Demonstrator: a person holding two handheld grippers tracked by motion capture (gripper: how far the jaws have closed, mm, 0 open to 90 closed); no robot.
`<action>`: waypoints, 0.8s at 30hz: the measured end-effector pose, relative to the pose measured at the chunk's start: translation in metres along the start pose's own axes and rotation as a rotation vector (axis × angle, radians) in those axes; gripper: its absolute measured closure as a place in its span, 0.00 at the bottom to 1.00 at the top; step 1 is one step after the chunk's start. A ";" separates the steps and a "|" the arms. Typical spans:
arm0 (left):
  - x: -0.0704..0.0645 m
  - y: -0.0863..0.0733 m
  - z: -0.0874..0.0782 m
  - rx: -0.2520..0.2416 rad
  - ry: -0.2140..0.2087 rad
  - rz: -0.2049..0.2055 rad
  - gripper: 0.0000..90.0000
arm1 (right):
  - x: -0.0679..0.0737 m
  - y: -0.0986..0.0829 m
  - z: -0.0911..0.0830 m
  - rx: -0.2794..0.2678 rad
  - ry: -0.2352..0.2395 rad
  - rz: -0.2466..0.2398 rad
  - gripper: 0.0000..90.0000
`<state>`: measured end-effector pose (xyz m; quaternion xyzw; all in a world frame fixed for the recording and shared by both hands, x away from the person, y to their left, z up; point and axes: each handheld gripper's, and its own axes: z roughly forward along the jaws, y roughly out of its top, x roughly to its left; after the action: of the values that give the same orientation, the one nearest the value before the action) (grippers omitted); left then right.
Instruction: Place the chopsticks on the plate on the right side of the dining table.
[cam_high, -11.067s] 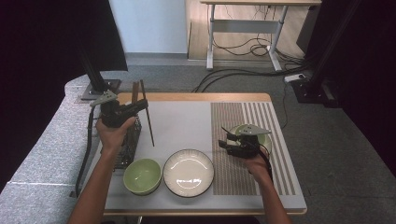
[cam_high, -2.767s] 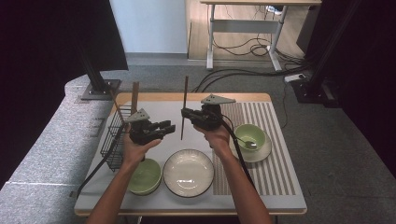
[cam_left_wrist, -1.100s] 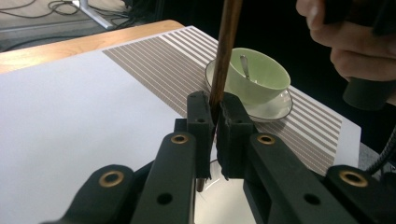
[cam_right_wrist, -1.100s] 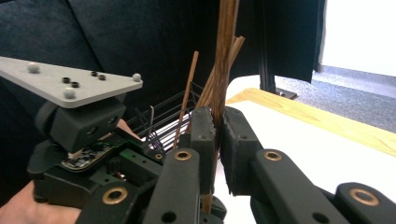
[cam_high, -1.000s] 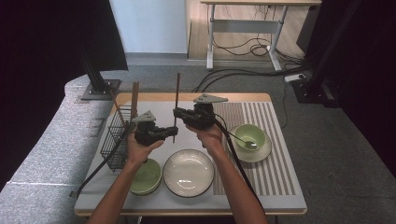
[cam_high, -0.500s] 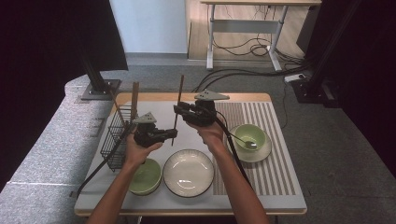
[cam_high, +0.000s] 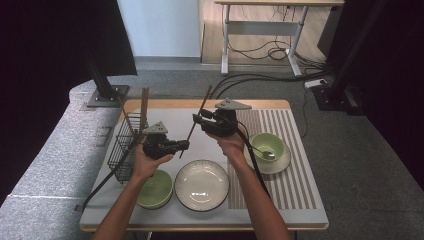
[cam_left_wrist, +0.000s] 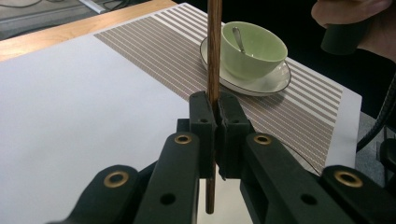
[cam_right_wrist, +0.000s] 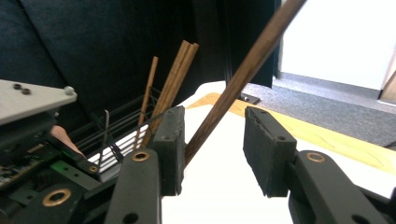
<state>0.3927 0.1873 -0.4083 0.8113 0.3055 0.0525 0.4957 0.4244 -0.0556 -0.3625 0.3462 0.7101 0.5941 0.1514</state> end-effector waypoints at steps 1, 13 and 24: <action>0.000 0.000 0.000 0.001 -0.001 0.001 0.96 | -0.002 -0.002 -0.001 0.003 -0.005 0.003 0.65; -0.001 -0.001 0.001 0.013 0.003 0.001 0.96 | -0.015 -0.012 -0.003 0.027 -0.030 0.026 0.62; -0.001 -0.001 0.002 0.028 0.008 0.002 0.96 | -0.024 -0.022 -0.004 0.048 -0.044 0.068 0.58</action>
<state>0.3922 0.1854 -0.4104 0.8183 0.3073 0.0517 0.4830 0.4325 -0.0756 -0.3872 0.3868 0.7083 0.5741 0.1383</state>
